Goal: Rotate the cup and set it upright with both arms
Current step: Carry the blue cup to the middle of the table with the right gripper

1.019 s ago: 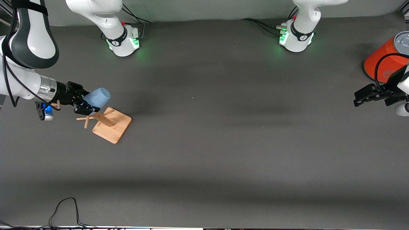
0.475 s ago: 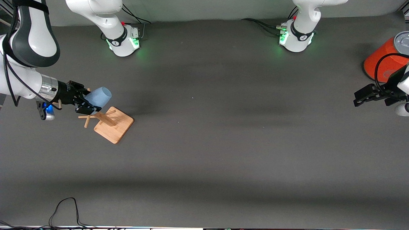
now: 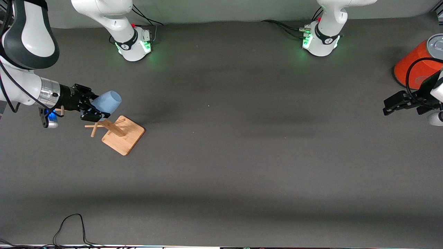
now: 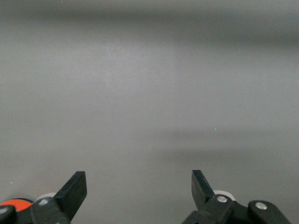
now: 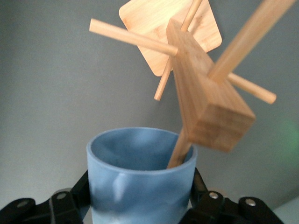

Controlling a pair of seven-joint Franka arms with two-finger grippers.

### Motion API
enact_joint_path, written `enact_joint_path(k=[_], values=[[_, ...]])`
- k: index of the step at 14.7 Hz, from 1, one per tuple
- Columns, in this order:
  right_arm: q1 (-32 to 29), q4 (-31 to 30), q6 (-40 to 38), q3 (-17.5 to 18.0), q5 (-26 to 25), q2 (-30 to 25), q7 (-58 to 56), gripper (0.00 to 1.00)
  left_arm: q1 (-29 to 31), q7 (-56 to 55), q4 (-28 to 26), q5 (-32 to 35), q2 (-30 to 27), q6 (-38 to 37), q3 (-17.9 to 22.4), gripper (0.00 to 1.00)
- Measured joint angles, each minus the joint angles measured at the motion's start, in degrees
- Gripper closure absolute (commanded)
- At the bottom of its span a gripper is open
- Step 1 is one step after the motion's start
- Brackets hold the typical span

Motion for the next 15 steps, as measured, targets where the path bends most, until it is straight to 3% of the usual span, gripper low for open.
enact_joint_path(k=[7,15], values=[[1.5,0.4,-1.3,1.7,3.6,-2.1,5.9,0.38,0.0,0.0,0.0,0.0,0.0,0.0,0.0,0.0],[1.9,5.4,1.9,12.5,7.2,-2.3,19.7,0.38,0.0,0.0,0.0,0.0,0.0,0.0,0.0,0.0]])
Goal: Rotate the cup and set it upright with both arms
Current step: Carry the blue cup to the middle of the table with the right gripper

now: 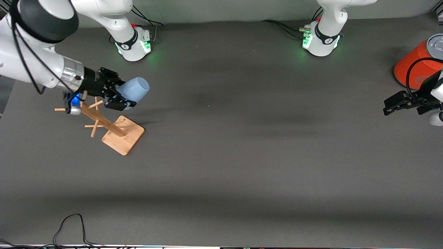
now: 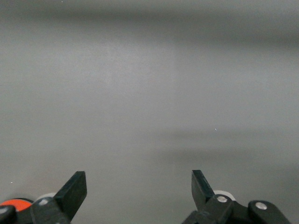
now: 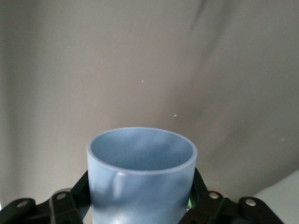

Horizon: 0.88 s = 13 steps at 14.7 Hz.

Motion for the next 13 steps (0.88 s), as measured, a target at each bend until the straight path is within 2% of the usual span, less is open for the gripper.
enact_joint_path(k=[3,5,9,11,13], values=[[0.2,1.3,6.4,7.1,0.0,1.4,7.2,0.38,0.0,0.0,0.0,0.0,0.0,0.0,0.0,0.0],[0.3,2.7,10.8,12.4,-2.6,3.7,12.1,0.38,0.0,0.0,0.0,0.0,0.0,0.0,0.0,0.0],[1.0,8.2,15.0,22.6,-16.8,11.4,28.2,0.38,0.0,0.0,0.0,0.0,0.0,0.0,0.0,0.0],[2.2,11.5,15.1,25.4,-24.2,16.0,34.8,0.38,0.0,0.0,0.0,0.0,0.0,0.0,0.0,0.0],[4.6,13.2,16.3,26.5,-30.2,19.6,39.3,0.38,0.0,0.0,0.0,0.0,0.0,0.0,0.0,0.0]])
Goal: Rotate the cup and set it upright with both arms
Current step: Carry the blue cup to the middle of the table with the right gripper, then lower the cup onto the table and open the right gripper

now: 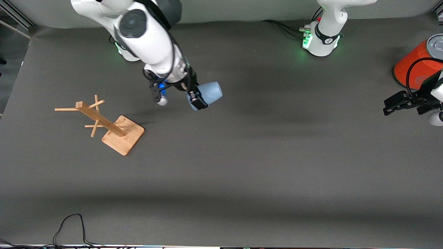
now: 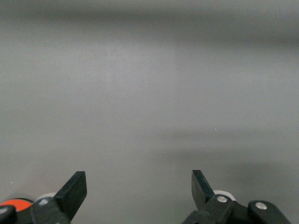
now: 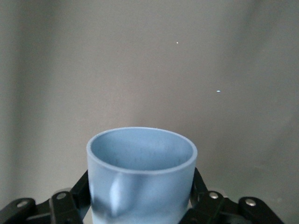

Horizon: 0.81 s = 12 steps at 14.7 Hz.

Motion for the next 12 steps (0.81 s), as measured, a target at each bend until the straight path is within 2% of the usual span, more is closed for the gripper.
enact_joint_path(k=[5,12], values=[[8.8,0.8,2.5,0.3,-15.6,7.8,14.1,0.38,0.0,0.0,0.0,0.0,0.0,0.0,-0.1,0.0],[17.5,1.4,5.0,0.2,-31.9,20.9,33.1,0.38,0.0,0.0,0.0,0.2,0.0,0.1,0.0,0.0]])
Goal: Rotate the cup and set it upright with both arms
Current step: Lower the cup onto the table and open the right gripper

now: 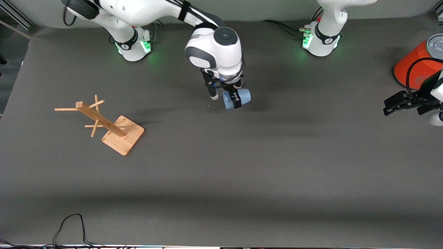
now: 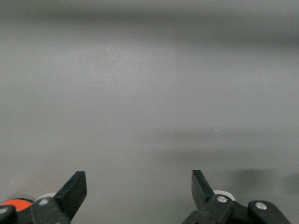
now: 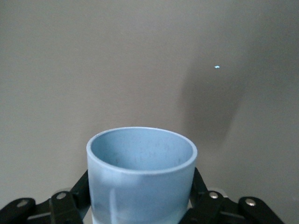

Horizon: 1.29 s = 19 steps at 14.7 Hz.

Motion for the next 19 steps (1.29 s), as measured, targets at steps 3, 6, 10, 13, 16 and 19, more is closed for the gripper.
enact_joint_path(k=[3,6,10,13,16,19], values=[[2.3,0.1,0.3,-0.1,-6.7,6.1,6.2,0.38,0.0,0.0,0.0,0.0,0.0,-0.1,0.0,0.0],[2.7,0.5,1.1,-0.2,-8.0,9.9,7.3,0.38,0.0,0.0,0.0,0.0,0.0,-0.2,0.0,0.0],[2.7,0.5,2.3,-0.2,-8.0,11.7,8.7,0.04,0.0,0.0,0.0,0.0,0.0,-0.6,0.0,0.0],[2.7,0.5,2.3,-0.2,-8.0,12.5,8.8,0.0,0.0,0.0,0.0,0.0,0.0,-0.7,0.0,0.0],[2.5,1.6,2.2,-0.2,-8.0,12.4,8.8,0.0,0.0,0.0,0.0,0.3,0.0,-0.8,-0.1,0.0],[0.1,3.1,-1.5,3.5,-8.0,11.4,5.8,0.0,-0.1,-0.1,0.0,0.5,0.0,-1.0,-0.2,0.0]])
